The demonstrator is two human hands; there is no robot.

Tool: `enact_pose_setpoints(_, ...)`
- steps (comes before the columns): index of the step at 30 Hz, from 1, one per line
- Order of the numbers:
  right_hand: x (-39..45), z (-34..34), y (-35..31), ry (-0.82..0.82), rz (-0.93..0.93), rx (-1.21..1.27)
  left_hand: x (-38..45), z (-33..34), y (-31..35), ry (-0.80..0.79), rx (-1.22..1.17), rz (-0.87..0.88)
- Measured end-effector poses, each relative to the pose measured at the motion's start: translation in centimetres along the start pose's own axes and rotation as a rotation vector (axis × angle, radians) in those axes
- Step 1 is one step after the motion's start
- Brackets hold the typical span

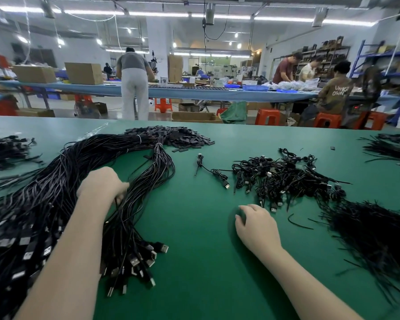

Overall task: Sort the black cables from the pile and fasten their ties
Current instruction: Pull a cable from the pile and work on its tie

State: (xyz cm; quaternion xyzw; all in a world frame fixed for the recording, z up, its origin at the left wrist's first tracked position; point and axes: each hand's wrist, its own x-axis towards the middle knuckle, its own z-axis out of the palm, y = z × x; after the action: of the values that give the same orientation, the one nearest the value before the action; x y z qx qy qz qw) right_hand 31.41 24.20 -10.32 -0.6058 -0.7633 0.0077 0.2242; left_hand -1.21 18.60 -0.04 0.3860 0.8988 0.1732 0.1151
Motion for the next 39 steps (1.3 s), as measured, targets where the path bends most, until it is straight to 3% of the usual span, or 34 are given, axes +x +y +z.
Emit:
enact_pose_setpoints(4, -0.3, -0.6, -0.1, 0.054, -0.066, 0.125, -2.5, -2.6, 2.1, 0.380, -0.378, 0.398)
enact_pose_setpoints(5, -0.3, -1.0, -0.3, 0.079, -0.104, 0.188, -3.3, -3.2, 2.7, 0.413, -0.470, 0.515)
enact_pose_setpoints(10, -0.2, -5.8, -3.4, 0.215, -0.411, 0.543, -8.2, -2.9, 6.4, 0.224, -0.660, 0.954)
enact_pose_setpoints(14, -0.3, -9.5, -5.1, 0.261, -0.646, 0.581, -11.5, -0.2, 10.0, 0.010, -0.438, 1.187)
enact_pose_setpoints(18, 0.2, -11.7, -3.9, 0.094, -0.497, 0.651, -12.0, 1.6, 11.0, -0.080, -0.405, 1.123)
enact_pose_setpoints(22, 1.2, -12.8, -1.8, -0.063, -0.362, 0.787, -10.3, 1.0, 9.8, -0.363, -0.372, 0.987)
enact_pose_setpoints(26, 1.9, -13.7, 0.0, 0.050, -0.177, 0.868, -8.4, -0.7, 7.8, -0.419, -0.508, 0.942)
enact_pose_setpoints(29, 1.8, -13.8, 0.0, 0.038, -0.138, 0.869, -7.6, -1.5, 7.1, -0.382, -0.882, 0.781)
enact_pose_setpoints(33, 1.1, -13.6, -1.8, -0.222, -0.199, 0.964, -7.9, -1.0, 8.5, -0.589, -1.587, 0.491)
enact_pose_setpoints(36, 0.3, -13.2, -2.9, -0.452, -0.262, 1.112, -9.1, -0.5, 9.8, -0.646, -1.602, 0.457)
enact_pose_setpoints(39, -0.1, -12.7, -3.1, -0.692, -0.332, 1.061, -9.8, -1.3, 9.9, -0.615, -1.571, 0.522)
